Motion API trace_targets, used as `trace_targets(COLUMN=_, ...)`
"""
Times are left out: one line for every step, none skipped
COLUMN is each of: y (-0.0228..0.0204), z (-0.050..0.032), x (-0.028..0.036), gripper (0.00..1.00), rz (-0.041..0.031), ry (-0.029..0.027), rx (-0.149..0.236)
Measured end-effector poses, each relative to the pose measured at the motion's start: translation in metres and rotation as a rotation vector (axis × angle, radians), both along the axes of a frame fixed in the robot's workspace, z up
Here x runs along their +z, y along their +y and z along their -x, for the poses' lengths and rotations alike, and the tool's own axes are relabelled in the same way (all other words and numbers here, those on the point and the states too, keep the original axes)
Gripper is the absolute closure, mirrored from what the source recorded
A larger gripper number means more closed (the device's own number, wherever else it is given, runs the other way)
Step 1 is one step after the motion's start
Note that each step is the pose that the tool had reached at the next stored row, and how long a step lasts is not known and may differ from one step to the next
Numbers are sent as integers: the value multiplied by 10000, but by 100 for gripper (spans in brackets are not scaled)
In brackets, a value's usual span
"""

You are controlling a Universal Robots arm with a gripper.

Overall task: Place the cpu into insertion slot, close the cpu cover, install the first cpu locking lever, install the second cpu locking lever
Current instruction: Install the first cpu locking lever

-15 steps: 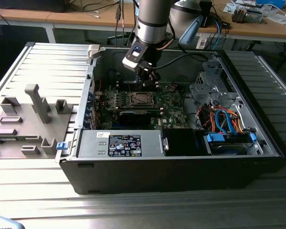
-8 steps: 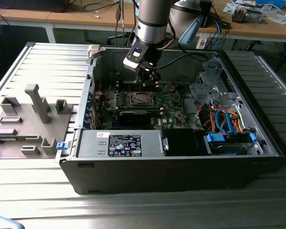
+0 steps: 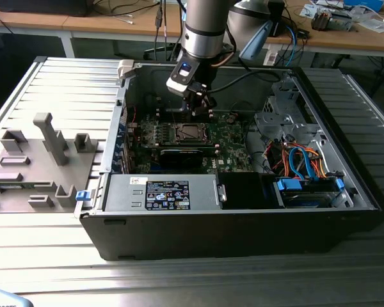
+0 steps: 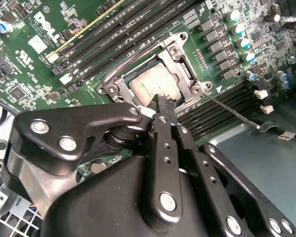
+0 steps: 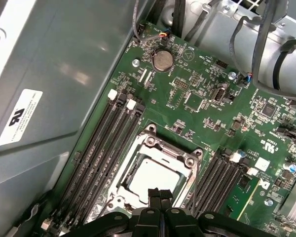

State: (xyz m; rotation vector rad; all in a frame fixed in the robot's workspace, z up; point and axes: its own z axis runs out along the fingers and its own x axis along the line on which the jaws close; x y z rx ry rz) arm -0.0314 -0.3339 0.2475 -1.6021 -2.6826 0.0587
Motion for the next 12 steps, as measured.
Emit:
trace_targets(y=0, z=0, x=0, gripper=89, rz=0, ry=1, rx=32)
trace_targets(y=0, z=0, x=0, gripper=89, rz=0, ry=0, rx=55)
trace_targets(y=0, z=0, x=0, gripper=89, rz=0, ry=1, rx=94)
trace_targets(y=0, z=0, x=0, gripper=89, rz=0, ry=1, rx=131)
trace_targets(y=0, z=0, x=0, gripper=89, rz=0, ry=0, rx=155)
trace_targets(y=0, z=0, x=0, gripper=89, rz=0, ry=0, rx=178)
trace_targets(y=0, z=0, x=0, gripper=89, rz=0, ry=1, rx=202)
trace_targets(y=0, z=0, x=0, gripper=89, rz=0, ry=0, rx=226)
trace_targets(y=0, z=0, x=0, gripper=89, rz=0, ry=0, rx=293)
trace_targets(y=0, z=0, x=0, gripper=89, rz=0, ry=0, rx=365)
trace_targets(y=0, z=0, x=0, gripper=89, rz=0, ry=1, rx=441)
trace_targets(y=0, z=0, x=0, gripper=89, rz=0, ry=0, rx=564)
